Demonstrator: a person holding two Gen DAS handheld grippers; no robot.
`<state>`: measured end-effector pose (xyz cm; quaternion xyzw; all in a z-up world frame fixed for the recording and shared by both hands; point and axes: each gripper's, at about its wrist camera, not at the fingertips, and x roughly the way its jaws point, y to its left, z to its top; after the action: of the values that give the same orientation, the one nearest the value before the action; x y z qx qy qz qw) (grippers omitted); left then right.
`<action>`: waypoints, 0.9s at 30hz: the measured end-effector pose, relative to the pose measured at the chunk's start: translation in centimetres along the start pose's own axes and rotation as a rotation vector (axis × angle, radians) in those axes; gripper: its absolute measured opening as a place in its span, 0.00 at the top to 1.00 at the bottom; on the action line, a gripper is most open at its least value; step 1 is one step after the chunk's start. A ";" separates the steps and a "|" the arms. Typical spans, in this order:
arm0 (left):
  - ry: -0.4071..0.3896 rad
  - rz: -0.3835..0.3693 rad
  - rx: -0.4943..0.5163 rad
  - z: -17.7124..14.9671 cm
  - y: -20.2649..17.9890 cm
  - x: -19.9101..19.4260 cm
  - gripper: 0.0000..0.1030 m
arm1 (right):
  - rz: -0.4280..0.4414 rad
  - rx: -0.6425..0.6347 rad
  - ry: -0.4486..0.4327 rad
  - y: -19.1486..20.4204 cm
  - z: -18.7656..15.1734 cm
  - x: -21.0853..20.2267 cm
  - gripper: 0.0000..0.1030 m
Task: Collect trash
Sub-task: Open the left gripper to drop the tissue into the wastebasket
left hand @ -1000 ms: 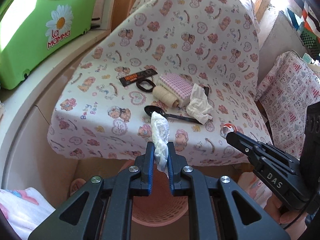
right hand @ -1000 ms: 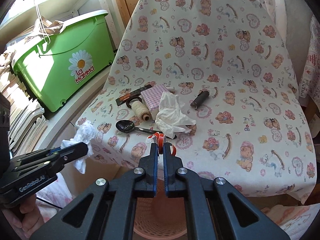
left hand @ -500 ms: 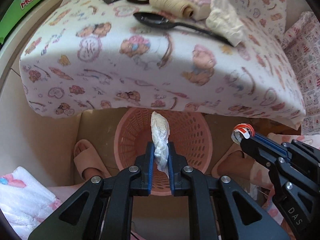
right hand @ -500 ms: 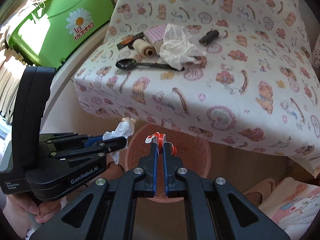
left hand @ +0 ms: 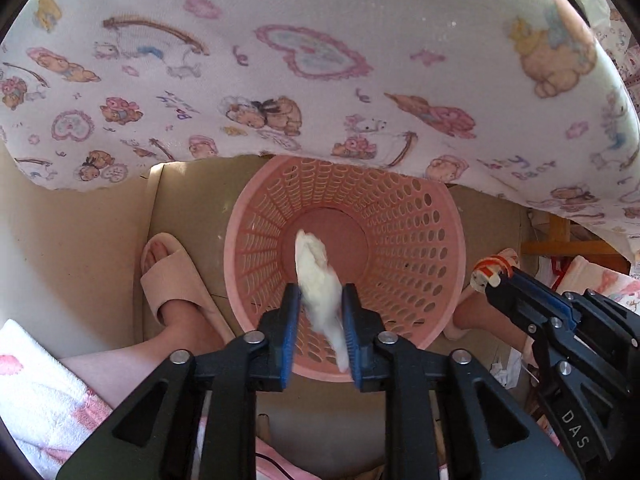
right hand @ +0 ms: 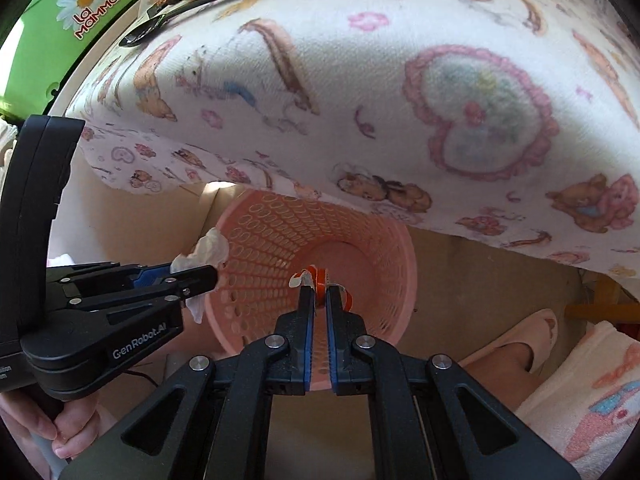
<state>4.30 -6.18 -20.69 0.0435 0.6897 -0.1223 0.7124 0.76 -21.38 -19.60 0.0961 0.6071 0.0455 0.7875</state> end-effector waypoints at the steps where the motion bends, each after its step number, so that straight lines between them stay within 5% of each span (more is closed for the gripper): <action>1: -0.006 0.005 -0.001 0.1 0.0 -0.1 0.70 | -0.004 0.007 0.001 -0.1 0.0 0.0 0.90; 6: -0.053 0.017 -0.007 0.0 0.4 -1.3 0.53 | -0.020 0.012 -0.025 -0.5 0.0 -1.2 0.82; 8: -0.085 0.027 -0.003 -0.1 0.5 -2.2 0.52 | -0.026 0.011 -0.052 -0.1 0.3 -1.5 0.73; 11: -0.148 0.061 0.021 -0.4 0.3 -3.9 0.48 | -0.040 0.008 -0.101 0.0 0.5 -3.1 0.73; 15: -0.259 0.120 0.045 -0.5 0.2 -6.6 0.45 | -0.033 0.011 -0.209 0.1 0.5 -6.3 0.72; 23: -0.443 0.102 0.073 -1.4 -0.2 -11.5 0.35 | -0.044 -0.003 -0.403 0.0 0.2 -11.5 0.63; 27: -0.501 0.111 0.085 -1.5 -0.8 -12.7 0.28 | -0.042 0.001 -0.436 0.0 0.4 -12.4 0.46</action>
<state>2.44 -5.13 -8.09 0.0797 0.4824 -0.1188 0.8642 -2.05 -23.72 -7.79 0.0913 0.4244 0.0068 0.9008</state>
